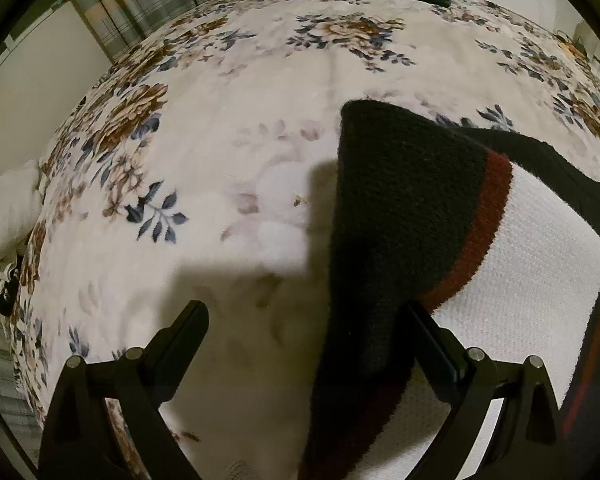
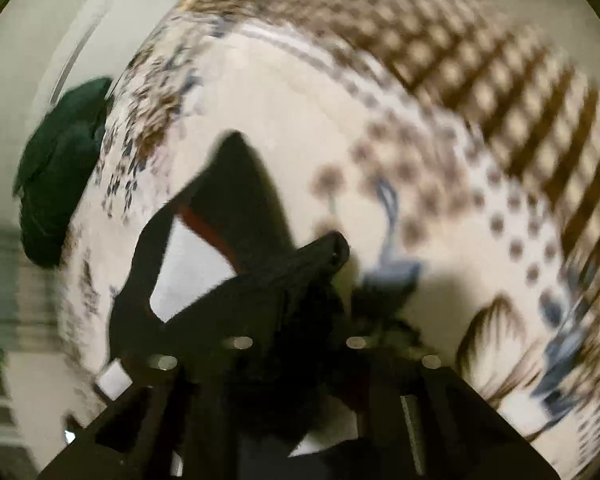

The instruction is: Fold small clothes

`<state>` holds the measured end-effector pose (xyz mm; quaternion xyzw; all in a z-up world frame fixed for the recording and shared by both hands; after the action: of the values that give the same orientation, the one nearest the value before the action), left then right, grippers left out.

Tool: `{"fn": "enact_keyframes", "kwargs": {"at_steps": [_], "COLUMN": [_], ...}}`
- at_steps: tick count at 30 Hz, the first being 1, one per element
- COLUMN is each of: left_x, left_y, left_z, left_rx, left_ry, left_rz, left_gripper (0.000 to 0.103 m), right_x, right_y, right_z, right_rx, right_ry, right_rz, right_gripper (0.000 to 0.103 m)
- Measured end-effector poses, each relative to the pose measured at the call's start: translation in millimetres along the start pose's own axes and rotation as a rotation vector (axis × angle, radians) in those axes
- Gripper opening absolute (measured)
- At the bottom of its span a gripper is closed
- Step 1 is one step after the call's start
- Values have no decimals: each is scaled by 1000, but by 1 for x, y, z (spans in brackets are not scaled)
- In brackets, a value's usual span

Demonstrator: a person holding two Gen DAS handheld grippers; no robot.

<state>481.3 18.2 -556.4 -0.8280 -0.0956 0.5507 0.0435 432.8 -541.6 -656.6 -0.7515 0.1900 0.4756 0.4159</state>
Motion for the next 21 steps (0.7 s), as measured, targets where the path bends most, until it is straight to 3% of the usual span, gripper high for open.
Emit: {"fn": "enact_keyframes", "kwargs": {"at_steps": [4, 7, 10, 11, 13, 16, 21], "left_x": [-1, 1, 0, -1, -4, -4, -3], "left_y": [-3, -5, -5, -5, -6, -7, -7], "left_z": [-3, -4, -3, -2, -1, 3, 6], "left_rx": [-9, -17, -29, -31, -34, -28, -31], "left_ry": [4, 0, -4, -4, -2, 4, -1], "left_rz": [-1, -2, -4, -4, 1, -2, -11], "left_gripper": [99, 99, 99, 99, 99, 99, 99], "right_x": [-38, -32, 14, 15, 0, -19, -12], "right_y": [-60, -72, -38, -26, 0, 19, 33], "right_z": [-9, -27, -48, -49, -50, -43, -22], "right_rx": [-152, -205, -128, -79, 32, 110, 148], "right_ry": [116, 110, -66, -80, -54, -12, -35], "right_rz": [-123, -106, -5, -29, -113, -192, -222], "right_gripper": [13, 14, 24, 26, 53, 54, 54]}}
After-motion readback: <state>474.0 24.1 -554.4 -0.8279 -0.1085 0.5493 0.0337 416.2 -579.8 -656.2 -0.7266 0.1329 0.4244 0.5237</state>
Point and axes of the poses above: each gripper's, at about its wrist camera, not at the fingertips, and x roughly the way its jaws point, y to its right, z to its underside, the point moved 4 cm from there along x, roughly the way its jaws point
